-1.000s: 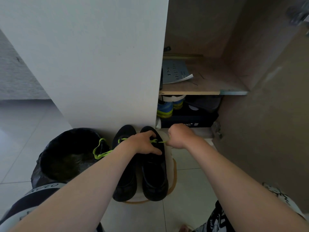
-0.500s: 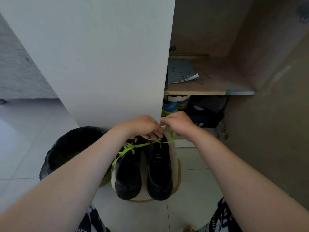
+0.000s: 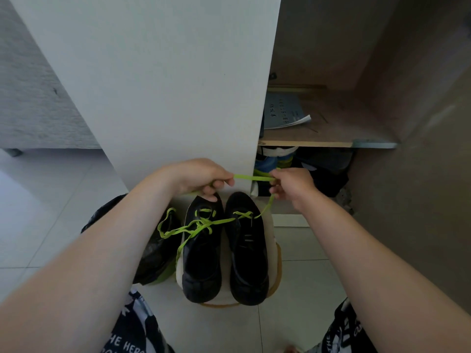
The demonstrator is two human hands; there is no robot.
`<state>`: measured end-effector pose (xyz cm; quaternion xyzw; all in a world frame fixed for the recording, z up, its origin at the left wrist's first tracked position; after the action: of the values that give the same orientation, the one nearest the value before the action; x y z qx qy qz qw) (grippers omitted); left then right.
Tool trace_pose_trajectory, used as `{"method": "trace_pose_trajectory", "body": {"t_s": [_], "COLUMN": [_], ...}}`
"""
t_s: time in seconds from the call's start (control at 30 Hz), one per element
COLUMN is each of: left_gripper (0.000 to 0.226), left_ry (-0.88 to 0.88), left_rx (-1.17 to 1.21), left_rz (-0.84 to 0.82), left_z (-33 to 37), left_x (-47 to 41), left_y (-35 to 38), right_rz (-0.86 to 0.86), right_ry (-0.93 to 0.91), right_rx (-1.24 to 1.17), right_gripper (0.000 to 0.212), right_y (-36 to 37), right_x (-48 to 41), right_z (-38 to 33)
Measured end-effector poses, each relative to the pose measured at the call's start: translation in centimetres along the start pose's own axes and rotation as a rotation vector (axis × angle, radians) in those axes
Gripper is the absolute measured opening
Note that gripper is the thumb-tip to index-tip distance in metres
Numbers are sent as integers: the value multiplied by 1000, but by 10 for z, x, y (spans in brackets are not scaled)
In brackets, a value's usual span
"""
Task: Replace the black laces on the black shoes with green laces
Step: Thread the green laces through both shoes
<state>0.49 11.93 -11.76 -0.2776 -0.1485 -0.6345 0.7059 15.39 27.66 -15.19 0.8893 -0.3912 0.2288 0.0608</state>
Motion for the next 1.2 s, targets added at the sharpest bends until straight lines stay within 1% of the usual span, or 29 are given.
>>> {"method": "trace_pose_trajectory", "body": {"t_s": [0.07, 0.1, 0.17, 0.2, 0.23, 0.27, 0.3, 0.33, 0.37, 0.4, 0.43, 0.47, 0.5, 0.53, 0.57, 0.63, 0.67, 0.7, 0.77, 0.83, 0.87, 0.9, 0.93, 0.97, 1.03, 1.07, 1.1, 1.17, 1.2], "left_gripper": [25, 26, 28, 28, 28, 28, 28, 29, 29, 31, 33, 34, 35, 35, 34, 29, 27, 26, 27, 33, 35, 37, 39, 43, 50, 52, 52, 46, 43], "left_ry": [-13, -22, -32, -28, -17, -1, 24, 53, 78, 97, 109, 119, 129, 131, 126, 100, 85, 73, 54, 45, 47, 51, 56, 57, 60, 63, 65, 69, 69], "left_rx": [-91, -164, -268, -311, -356, -400, -428, -442, -452, -463, -469, -460, -437, -411, -387, -345, -331, -317, -287, -293, -310, -323, -332, -344, -379, -384, -369, -295, -259], "left_rz": [98, 150, 211, 221, 220, 211, 197, 184, 178, 180, 185, 194, 206, 216, 218, 207, 202, 202, 194, 176, 169, 164, 163, 170, 199, 216, 228, 221, 206], "left_z": [-5, -7, -11, -11, -9, -7, -3, 1, 6, 10, 14, 16, 18, 18, 17, 10, 6, 2, -4, -5, -4, -3, -1, 1, 6, 8, 9, 8, 7], "left_x": [6, 8, 11, 11, 11, 10, 8, 5, 3, 1, 1, 0, 1, 2, 4, 5, 5, 5, 3, 1, 0, -1, -3, -4, -8, -10, -11, -12, -13], "left_y": [-19, -27, -34, -32, -28, -21, -14, -6, 0, 4, 7, 8, 7, 4, 1, -8, -11, -14, -15, -10, -6, -1, 5, 10, 16, 17, 17, 16, 17], "right_rz": [68, 85, 98, 98, 106, 84, 22, -71, -185, -300, -392, -456, -487, -473, -416, -270, -228, -203, -201, -213, -227, -259, -314, -397, -558, -577, -559, -453, -411], "right_ry": [42, 50, 63, 50, -1, -108, -242, -358, -407, -398, -355, -316, -298, -294, -294, -285, -273, -266, -210, -209, -237, -281, -321, -338, -323, -306, -296, -296, -310], "right_rx": [188, 340, 814, 1039, 1178, 1190, 1097, 922, 720, 533, 397, 328, 329, 395, 474, 559, 577, 617, 824, 990, 991, 934, 814, 653, 390, 359, 381, 517, 573], "right_gripper": [9, 8, 12, 19, 36, 56, 69, 74, 73, 69, 62, 52, 40, 32, 30, 33, 35, 37, 33, 29, 35, 44, 52, 56, 50, 45, 37, 22, 19], "right_y": [-9, -11, -8, -3, 4, 14, 26, 39, 49, 58, 65, 69, 71, 70, 66, 53, 48, 44, 38, 38, 41, 47, 53, 59, 69, 70, 69, 59, 55], "right_x": [-5, -6, -1, 3, 7, 10, 17, 20, 23, 25, 25, 26, 28, 29, 26, 20, 16, 12, 7, 6, 9, 15, 20, 25, 33, 34, 35, 30, 26], "right_z": [4, 4, 0, -1, -2, -4, -8, -12, -14, -16, -16, -16, -16, -17, -17, -18, -19, -18, -13, -5, -3, -4, -7, -9, -12, -13, -14, -16, -17]}}
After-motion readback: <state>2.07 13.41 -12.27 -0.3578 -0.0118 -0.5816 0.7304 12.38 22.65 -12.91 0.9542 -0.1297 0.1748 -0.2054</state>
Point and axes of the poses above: each hand's wrist, its own x-axis away from the middle knuckle, its own y-axis out of the palm, z = x × y, the point moved 5 cm from there along -x, towards the middle knuckle, and after that the axes turned 8 degrees about -z, right-handed, at the moved point
